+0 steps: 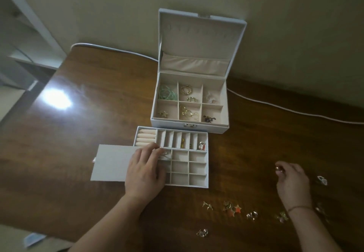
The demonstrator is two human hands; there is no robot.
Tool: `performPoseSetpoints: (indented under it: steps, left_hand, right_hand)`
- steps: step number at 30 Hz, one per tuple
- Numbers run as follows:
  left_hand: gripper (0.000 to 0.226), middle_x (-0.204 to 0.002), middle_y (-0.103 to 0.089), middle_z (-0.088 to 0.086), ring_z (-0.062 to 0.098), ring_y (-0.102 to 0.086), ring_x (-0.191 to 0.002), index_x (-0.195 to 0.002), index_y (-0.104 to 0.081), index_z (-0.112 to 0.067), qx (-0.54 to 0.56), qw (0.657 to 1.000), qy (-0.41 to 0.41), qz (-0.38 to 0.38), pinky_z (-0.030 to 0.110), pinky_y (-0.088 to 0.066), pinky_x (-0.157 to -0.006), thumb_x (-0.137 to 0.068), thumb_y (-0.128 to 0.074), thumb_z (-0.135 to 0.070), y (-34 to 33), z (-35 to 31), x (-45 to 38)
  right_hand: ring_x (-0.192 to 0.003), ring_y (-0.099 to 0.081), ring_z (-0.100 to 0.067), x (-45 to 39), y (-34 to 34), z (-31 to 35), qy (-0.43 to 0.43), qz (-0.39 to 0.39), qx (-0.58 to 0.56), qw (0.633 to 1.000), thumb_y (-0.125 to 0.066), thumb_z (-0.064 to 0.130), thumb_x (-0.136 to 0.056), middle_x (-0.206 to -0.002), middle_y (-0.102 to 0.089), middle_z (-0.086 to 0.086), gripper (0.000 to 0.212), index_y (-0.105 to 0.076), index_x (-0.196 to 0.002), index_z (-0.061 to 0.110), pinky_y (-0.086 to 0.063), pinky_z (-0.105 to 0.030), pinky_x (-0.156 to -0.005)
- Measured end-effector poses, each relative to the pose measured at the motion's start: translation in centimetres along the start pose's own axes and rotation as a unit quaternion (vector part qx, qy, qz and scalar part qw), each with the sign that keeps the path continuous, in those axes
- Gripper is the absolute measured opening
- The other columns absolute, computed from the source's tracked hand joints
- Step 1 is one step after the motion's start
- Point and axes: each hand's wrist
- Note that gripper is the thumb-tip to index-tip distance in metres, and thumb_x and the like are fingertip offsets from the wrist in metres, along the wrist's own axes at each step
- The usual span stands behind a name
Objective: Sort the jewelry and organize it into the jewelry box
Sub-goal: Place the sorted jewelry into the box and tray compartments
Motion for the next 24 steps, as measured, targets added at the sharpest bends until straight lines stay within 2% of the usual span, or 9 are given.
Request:
performPoseSetpoints:
  steps: [4,6,8,11,13,15,18,21,24]
  left_hand:
    - [0.043,-0.127,-0.056,0.006,0.025,-0.046,-0.116,-0.119,-0.062,-0.014,0.008,1.000,0.003,-0.001,0.041,-0.048,-0.095,-0.080,-0.049,-0.026,-0.1,0.3,0.1]
    - [0.042,-0.127,-0.056,0.006,0.025,-0.046,-0.116,-0.119,-0.062,-0.014,0.013,1.000,0.002,-0.005,0.041,-0.048,-0.095,-0.080,-0.049,-0.025,-0.2,0.4,0.1]
    - [0.042,-0.126,-0.057,0.007,0.025,-0.048,-0.115,-0.118,-0.062,-0.014,0.017,1.000,-0.001,-0.010,0.041,-0.049,-0.094,-0.080,-0.049,-0.025,-0.4,0.4,0.2]
    - [0.041,-0.126,-0.058,0.007,0.025,-0.049,-0.115,-0.118,-0.062,-0.014,0.018,1.000,0.002,-0.011,0.041,-0.049,-0.094,-0.081,-0.048,-0.025,-0.5,0.4,0.2]
    - [0.041,-0.126,-0.058,0.007,0.025,-0.049,-0.115,-0.118,-0.062,-0.014,0.015,1.000,0.004,-0.011,0.041,-0.049,-0.094,-0.080,-0.048,-0.024,-0.5,0.4,0.2]
    - [0.041,-0.126,-0.059,0.006,0.025,-0.049,-0.114,-0.118,-0.062,-0.014,0.013,1.000,0.005,-0.010,0.040,-0.049,-0.094,-0.081,-0.048,-0.024,-0.4,0.4,0.1]
    - [0.040,-0.125,-0.059,0.007,0.024,-0.050,-0.113,-0.117,-0.062,-0.014,0.011,1.000,0.005,-0.012,0.038,-0.050,-0.094,-0.082,-0.047,-0.024,-0.5,0.4,0.1]
    - [0.040,-0.127,-0.058,0.006,0.023,-0.049,-0.115,-0.119,-0.061,-0.015,0.010,1.000,0.009,-0.011,0.038,-0.049,-0.095,-0.081,-0.053,-0.021,-0.6,0.5,0.2]
    - [0.041,-0.128,-0.058,0.005,0.023,-0.048,-0.116,-0.121,-0.059,-0.017,0.011,1.000,0.012,-0.011,0.037,-0.048,-0.097,-0.081,-0.050,-0.024,-0.6,0.5,0.2]
  right_hand:
    - [-0.114,-0.053,-0.035,-0.5,1.0,1.4,-0.052,-0.013,-0.048,0.997,-0.050,0.003,-0.093,-0.127,-0.052,-0.016,0.032,-0.057,-0.125,0.010,-0.050,-0.047,-0.088]
    - [-0.112,-0.056,-0.033,-0.3,0.9,3.2,-0.034,-0.025,-0.085,0.995,-0.052,0.007,-0.093,-0.119,-0.057,-0.012,0.029,-0.058,-0.120,0.016,-0.052,-0.047,-0.085]
    - [-0.102,-0.061,-0.023,0.7,0.0,6.5,0.067,-0.007,-0.119,0.991,-0.055,0.011,-0.092,-0.108,-0.062,-0.002,0.025,-0.059,-0.115,0.022,-0.054,-0.039,-0.080]
    - [-0.091,-0.060,-0.002,3.2,-1.8,13.5,0.233,0.076,-0.174,0.954,-0.060,0.010,-0.091,-0.101,-0.062,0.011,0.025,-0.063,-0.111,0.025,-0.051,-0.015,-0.077]
    - [-0.089,-0.058,0.001,4.4,-3.4,17.4,0.293,0.100,-0.188,0.932,-0.063,0.009,-0.090,-0.099,-0.063,0.011,0.024,-0.067,-0.110,0.021,-0.046,-0.006,-0.076]
    - [-0.088,-0.061,-0.004,4.6,-5.1,20.0,0.290,0.111,-0.195,0.931,-0.064,0.014,-0.091,-0.098,-0.067,0.009,0.021,-0.068,-0.109,0.022,-0.050,-0.011,-0.076]
    - [-0.088,-0.064,-0.013,4.0,-7.0,21.5,0.263,0.108,-0.158,0.946,-0.064,0.026,-0.091,-0.098,-0.070,0.008,0.018,-0.067,-0.109,0.027,-0.057,-0.034,-0.075]
    - [-0.093,-0.062,-0.014,3.6,-7.7,21.5,0.269,0.095,-0.122,0.951,-0.064,0.031,-0.089,-0.099,-0.069,0.008,0.018,-0.068,-0.107,0.026,-0.055,-0.033,-0.078]
    - [-0.097,-0.057,-0.014,3.7,-7.8,21.3,0.301,0.084,-0.085,0.946,-0.064,0.030,-0.090,-0.102,-0.068,0.008,0.019,-0.069,-0.108,0.024,-0.049,-0.029,-0.079]
Point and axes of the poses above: each hand's wrist, its own x-axis away from the middle knuckle, its own y-axis out of the back of the hand, z = x × y
